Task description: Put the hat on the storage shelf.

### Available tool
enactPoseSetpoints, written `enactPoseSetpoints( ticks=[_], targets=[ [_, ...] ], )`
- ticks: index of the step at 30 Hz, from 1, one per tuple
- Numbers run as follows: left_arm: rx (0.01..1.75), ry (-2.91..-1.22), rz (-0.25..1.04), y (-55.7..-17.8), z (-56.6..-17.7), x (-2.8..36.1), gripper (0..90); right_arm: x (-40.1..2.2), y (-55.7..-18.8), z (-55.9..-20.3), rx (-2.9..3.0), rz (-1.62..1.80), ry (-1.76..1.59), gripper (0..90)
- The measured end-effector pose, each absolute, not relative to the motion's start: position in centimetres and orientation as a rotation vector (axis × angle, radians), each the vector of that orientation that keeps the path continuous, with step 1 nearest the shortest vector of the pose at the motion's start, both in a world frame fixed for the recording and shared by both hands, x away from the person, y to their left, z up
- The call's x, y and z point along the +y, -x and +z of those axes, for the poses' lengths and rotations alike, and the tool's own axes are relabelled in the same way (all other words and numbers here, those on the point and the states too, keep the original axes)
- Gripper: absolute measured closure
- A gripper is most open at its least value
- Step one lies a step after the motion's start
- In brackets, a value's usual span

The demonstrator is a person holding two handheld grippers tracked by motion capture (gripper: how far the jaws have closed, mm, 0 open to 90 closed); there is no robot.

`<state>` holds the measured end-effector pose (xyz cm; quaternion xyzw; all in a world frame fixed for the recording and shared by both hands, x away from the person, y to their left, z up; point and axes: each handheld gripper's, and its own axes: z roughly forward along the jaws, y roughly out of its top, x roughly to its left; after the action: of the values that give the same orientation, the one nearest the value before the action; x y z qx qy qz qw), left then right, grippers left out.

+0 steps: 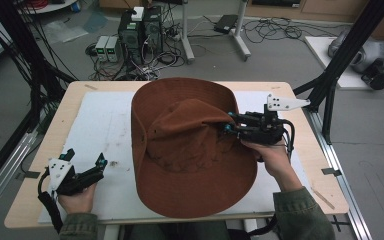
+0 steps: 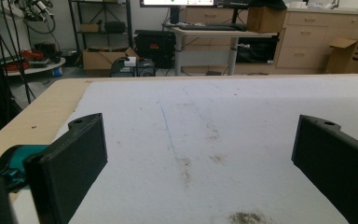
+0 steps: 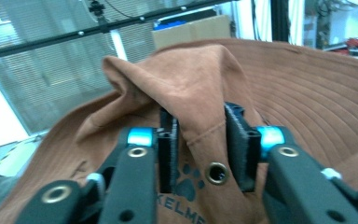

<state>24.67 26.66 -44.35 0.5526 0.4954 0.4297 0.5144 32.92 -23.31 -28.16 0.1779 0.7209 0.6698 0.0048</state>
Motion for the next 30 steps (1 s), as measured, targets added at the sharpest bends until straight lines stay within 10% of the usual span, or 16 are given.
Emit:
enactPoseSetpoints(
  ticks=[14, 30],
  targets=[
    [1.195, -1.323, 1.042, -24.6, -44.3, 26.7, 3.6, -24.1, -31.7, -27.5, 2.065, 1.978, -0.59, 13.1],
    [1.202, -1.307, 1.046, -24.4, -44.2, 26.9, 3.6, -27.9, -30.5, -27.6, 1.796, 1.938, -0.827, 2.8]
  ],
)
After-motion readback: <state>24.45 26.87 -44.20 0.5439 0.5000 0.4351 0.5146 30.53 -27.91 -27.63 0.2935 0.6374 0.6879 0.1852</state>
